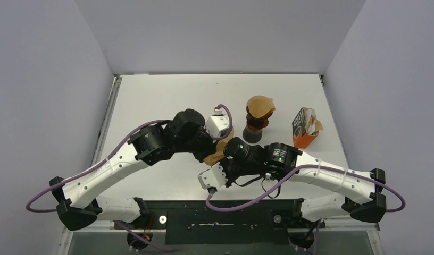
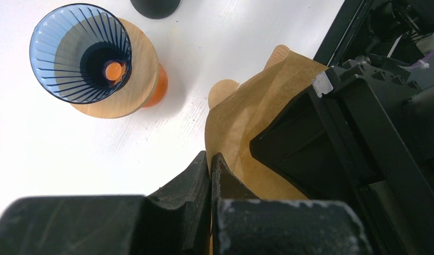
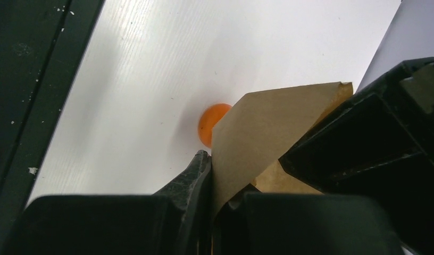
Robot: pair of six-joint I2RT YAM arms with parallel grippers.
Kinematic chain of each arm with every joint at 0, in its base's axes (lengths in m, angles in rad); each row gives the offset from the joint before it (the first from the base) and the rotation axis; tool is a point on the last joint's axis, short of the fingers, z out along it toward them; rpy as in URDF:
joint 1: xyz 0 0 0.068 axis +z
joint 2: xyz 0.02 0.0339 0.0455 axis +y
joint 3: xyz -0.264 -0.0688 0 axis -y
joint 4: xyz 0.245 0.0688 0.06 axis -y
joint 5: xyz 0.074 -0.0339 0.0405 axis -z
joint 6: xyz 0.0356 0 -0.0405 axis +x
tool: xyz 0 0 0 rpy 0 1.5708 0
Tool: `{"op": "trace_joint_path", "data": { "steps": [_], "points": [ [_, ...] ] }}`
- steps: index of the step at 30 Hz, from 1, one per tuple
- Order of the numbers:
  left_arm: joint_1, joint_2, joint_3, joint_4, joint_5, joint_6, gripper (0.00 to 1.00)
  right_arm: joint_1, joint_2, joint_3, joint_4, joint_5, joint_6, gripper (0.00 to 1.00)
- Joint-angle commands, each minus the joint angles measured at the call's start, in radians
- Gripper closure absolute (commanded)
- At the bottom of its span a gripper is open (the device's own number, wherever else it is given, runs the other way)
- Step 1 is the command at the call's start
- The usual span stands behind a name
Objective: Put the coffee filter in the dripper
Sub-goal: Pick up the coffee filter from the coffee filter holder.
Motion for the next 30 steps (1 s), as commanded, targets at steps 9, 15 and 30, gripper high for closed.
{"op": "trace_joint_path", "data": {
  "steps": [9, 15, 30],
  "points": [
    [-0.022, -0.004, 0.052, -0.011, -0.043, 0.040, 1.00, 0.008, 0.010, 0.062, -0.036, -0.018, 0.032, 1.00],
    [-0.023, -0.019, 0.043, 0.009, -0.043, 0.033, 1.00, 0.008, 0.018, 0.057, -0.036, 0.014, 0.031, 1.00],
    [-0.023, -0.107, 0.043, 0.089, -0.201, 0.013, 0.72, 0.005, 0.037, 0.058, -0.030, 0.074, 0.020, 1.00]
  ]
}}
